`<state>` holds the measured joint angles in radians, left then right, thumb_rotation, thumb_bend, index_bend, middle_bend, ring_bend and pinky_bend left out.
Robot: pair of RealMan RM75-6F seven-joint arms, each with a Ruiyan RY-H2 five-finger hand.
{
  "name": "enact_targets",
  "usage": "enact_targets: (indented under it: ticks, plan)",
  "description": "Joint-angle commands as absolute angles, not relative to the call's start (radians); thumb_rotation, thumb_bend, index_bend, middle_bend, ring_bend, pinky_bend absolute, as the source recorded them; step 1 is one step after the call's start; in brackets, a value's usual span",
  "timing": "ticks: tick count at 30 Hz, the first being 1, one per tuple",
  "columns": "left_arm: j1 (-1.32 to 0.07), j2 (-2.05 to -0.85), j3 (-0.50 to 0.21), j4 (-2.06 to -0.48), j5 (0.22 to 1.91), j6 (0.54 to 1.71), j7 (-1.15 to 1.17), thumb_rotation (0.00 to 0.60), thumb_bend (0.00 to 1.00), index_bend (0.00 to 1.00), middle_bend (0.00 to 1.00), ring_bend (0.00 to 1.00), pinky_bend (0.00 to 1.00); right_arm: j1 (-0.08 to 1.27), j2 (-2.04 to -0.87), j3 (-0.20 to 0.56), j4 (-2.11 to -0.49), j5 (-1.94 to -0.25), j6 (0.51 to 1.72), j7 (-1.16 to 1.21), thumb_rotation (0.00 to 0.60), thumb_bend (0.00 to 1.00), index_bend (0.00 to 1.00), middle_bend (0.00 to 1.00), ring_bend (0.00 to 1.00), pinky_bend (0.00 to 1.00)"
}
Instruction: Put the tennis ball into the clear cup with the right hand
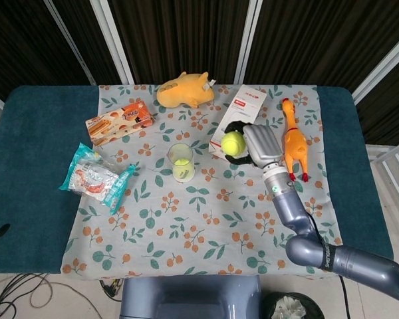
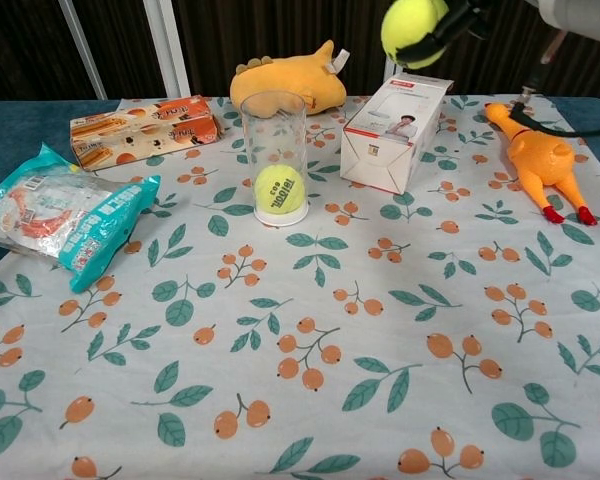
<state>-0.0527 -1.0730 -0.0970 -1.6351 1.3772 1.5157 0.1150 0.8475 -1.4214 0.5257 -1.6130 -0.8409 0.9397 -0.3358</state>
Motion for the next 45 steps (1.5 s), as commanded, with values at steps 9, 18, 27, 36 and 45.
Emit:
enact_targets:
  ticks: [9, 18, 27, 36, 45]
  plan:
    - [-0.055, -1.069, -0.1, -1.63, 1.366, 1.503, 0.101, 0.6, 0.0, 0.06, 0.0, 0.0, 0.07, 1.066, -1.563, 0.589, -1.503, -0.677, 0.907, -0.369, 0.6, 0.49, 0.57, 0.44, 0.49, 0.06]
    - [-0.055, -1.064, -0.1, -1.63, 1.364, 1.501, 0.089, 0.6, 0.0, 0.06, 0.0, 0.0, 0.07, 1.143, -1.647, 0.545, -1.42, -0.601, 0.89, -0.377, 0.6, 0.49, 0.51, 0.39, 0.43, 0.03]
    - [-0.054, -1.06, -0.104, -1.625, 1.357, 1.498, 0.075, 0.6, 0.0, 0.06, 0.0, 0.0, 0.07, 1.169, -1.665, 0.494, -1.377, -0.563, 0.853, -0.38, 0.6, 0.36, 0.34, 0.24, 0.28, 0.0]
    - [-0.052, -1.057, -0.106, -1.625, 1.354, 1.502, 0.073, 0.6, 0.0, 0.06, 0.0, 0.0, 0.07, 1.191, -1.626, 0.475, -1.396, -0.478, 0.838, -0.424, 0.6, 0.21, 0.2, 0.11, 0.14, 0.0]
    - [-0.048, -1.054, -0.109, -1.624, 1.35, 1.509, 0.07, 0.6, 0.0, 0.06, 0.0, 0.0, 0.07, 1.124, -1.478, 0.521, -1.553, -0.514, 0.936, -0.386, 0.6, 0.21, 0.2, 0.11, 0.14, 0.0]
